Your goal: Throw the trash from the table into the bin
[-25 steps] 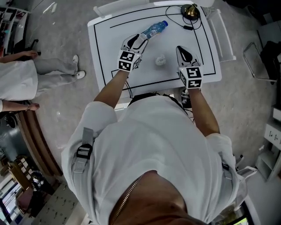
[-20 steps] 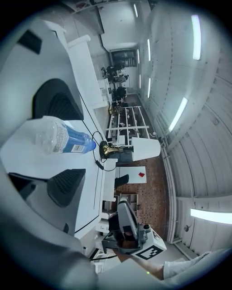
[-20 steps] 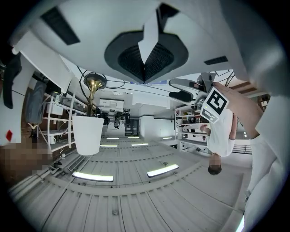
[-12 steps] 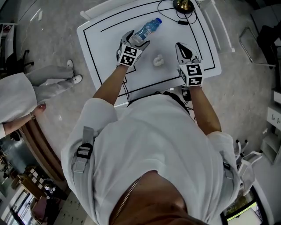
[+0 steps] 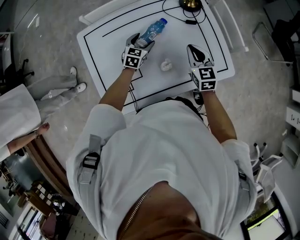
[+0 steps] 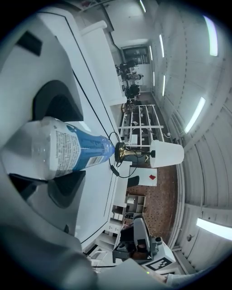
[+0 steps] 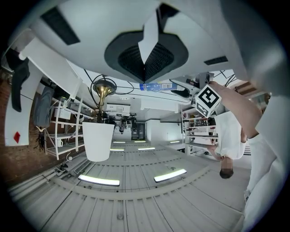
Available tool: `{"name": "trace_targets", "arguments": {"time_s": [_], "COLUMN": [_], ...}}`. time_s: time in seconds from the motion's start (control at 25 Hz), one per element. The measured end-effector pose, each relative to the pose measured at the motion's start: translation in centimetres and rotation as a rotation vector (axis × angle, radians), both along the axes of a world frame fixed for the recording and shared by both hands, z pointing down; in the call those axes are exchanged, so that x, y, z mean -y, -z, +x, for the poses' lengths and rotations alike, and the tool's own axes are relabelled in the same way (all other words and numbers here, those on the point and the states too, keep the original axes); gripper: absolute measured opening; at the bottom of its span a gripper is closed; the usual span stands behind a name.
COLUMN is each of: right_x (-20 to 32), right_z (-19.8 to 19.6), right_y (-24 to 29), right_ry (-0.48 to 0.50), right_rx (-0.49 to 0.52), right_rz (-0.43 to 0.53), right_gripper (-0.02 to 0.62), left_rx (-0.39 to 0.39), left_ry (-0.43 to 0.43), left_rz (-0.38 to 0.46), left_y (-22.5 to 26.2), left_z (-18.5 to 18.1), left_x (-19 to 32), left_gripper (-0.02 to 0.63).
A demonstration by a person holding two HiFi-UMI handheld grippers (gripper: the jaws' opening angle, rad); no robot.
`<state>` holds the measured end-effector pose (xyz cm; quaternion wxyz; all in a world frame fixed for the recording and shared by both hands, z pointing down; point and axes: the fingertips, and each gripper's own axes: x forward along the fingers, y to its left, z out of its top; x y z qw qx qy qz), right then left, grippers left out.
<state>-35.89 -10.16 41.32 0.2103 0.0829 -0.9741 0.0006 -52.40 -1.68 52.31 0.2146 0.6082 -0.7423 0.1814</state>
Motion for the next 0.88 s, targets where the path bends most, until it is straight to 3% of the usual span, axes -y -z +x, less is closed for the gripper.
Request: {"name": "trace_targets", "arguments": {"time_s": [0.4, 0.88], "right_x": [-0.2, -0.4], "right_z": [0.5, 2.5], "right_y": [0.0, 1.1], "right_ry": [0.014, 0.004], "right_rx": [0.005, 0.050], "right_rz": [-0.004, 0.001], "right_gripper": [0.003, 0.003], "left_rx": [-0.073, -0.060], "left_ry": [0.069, 0.048], "left_rz": [0.106, 0.259], "left_y": [2.3, 8.4], "left_z": [-0.2, 3.0], "left_x": [-0.5, 0.1], "left_gripper": [0.348, 0.348]}}
